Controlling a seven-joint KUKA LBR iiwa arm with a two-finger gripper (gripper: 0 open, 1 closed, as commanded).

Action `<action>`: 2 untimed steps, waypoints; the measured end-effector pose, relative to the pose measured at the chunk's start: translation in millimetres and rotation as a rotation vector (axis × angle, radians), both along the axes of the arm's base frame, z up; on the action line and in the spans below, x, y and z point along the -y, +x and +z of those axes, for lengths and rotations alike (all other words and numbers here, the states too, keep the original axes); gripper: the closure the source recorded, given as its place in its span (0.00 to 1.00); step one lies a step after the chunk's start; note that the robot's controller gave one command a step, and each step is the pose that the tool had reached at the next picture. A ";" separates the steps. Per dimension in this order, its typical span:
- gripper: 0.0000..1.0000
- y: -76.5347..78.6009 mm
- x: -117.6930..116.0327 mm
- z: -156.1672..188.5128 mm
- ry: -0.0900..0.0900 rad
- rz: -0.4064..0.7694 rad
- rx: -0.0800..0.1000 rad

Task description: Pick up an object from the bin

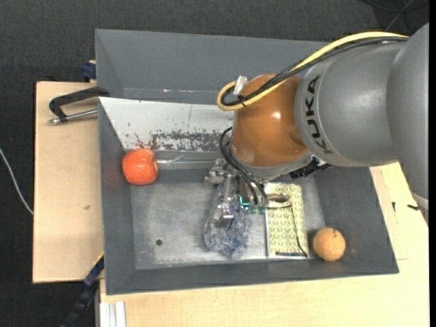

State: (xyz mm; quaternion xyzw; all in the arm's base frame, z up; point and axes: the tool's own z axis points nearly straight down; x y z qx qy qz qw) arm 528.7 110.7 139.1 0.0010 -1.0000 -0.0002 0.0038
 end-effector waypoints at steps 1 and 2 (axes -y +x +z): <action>0.00 1.2 0.5 4.3 0.001 -0.001 0.007; 1.00 -31.9 27.6 -64.3 0.005 0.256 0.008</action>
Offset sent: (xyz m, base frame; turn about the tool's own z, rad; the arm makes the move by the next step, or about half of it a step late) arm -0.0332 -0.0313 -0.0686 -0.2541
